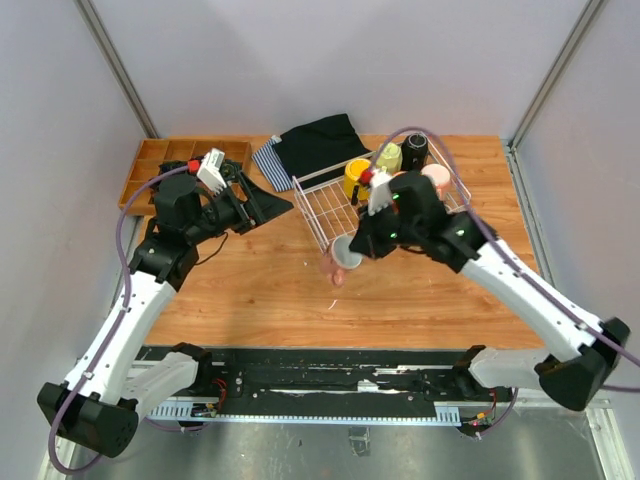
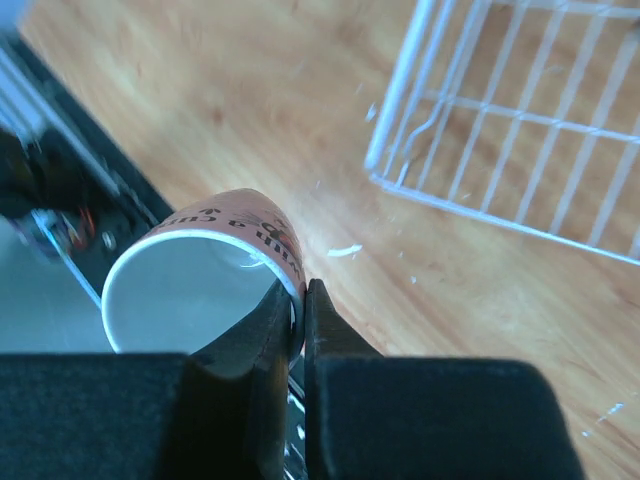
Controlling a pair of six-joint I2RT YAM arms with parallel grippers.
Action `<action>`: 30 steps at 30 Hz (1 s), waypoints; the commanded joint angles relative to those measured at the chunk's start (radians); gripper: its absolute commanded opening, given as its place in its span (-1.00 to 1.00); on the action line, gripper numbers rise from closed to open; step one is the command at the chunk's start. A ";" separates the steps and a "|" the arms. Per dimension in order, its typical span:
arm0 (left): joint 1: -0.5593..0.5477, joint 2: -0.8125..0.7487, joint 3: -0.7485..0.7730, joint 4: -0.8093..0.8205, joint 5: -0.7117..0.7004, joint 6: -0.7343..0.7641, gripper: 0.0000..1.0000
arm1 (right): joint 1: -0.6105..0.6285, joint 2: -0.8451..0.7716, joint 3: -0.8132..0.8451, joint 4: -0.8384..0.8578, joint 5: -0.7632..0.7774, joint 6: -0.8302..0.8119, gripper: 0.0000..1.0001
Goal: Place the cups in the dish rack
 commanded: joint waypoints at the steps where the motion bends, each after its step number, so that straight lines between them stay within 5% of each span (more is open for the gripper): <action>1: 0.008 0.001 -0.058 0.243 0.162 -0.121 0.67 | -0.176 -0.098 0.071 0.067 -0.110 0.125 -0.99; 8: -0.006 0.019 -0.202 0.702 0.299 -0.310 0.58 | -0.383 -0.100 0.080 0.291 -0.295 0.308 -0.99; 30: -0.160 0.306 -0.188 1.307 0.211 -0.831 0.50 | -0.397 -0.032 -0.101 0.941 -0.273 0.527 -0.99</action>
